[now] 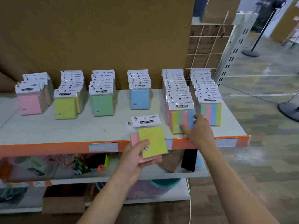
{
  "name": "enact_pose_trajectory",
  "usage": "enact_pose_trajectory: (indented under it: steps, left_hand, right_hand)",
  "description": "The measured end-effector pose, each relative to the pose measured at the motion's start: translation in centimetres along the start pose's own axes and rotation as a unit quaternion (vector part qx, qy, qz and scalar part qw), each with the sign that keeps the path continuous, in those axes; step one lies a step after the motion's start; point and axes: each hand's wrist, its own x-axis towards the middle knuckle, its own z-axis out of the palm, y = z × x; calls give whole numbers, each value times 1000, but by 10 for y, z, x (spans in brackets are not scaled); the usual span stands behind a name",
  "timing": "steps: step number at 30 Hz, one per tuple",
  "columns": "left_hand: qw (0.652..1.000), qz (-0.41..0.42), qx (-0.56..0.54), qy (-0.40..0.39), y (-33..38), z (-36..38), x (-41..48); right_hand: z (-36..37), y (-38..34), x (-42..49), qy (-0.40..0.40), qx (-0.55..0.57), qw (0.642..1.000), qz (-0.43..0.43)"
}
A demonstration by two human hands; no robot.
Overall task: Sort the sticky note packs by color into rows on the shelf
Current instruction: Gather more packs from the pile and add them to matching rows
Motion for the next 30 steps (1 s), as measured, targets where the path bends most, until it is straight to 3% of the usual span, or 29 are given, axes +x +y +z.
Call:
enact_pose_trajectory:
  steps: [6,11,13,16,19,24,30]
  left_hand:
    - [999,10,-19,-33,-1,-1,0]
    - [997,18,-34,-69,7,-15,3]
    - [997,24,-30,-74,11,-25,3]
    - [997,37,-9,-72,23,-42,4]
    - [996,60,23,-64,38,-60,4]
    - [997,70,11,15,70,-109,6]
    - [992,90,24,84,108,-182,4]
  right_hand:
    - [8,-13,-2,1,-6,1000,11]
    - [5,-19,-29,91,57,993,-56]
    - [6,-32,-41,21,109,989,-94]
    - [16,-58,-62,-175,208,957,-97]
    - [33,-80,-73,-251,246,931,-101]
    - [61,-108,-68,-156,246,953,-80]
    - [114,-162,-70,-152,243,954,-91]
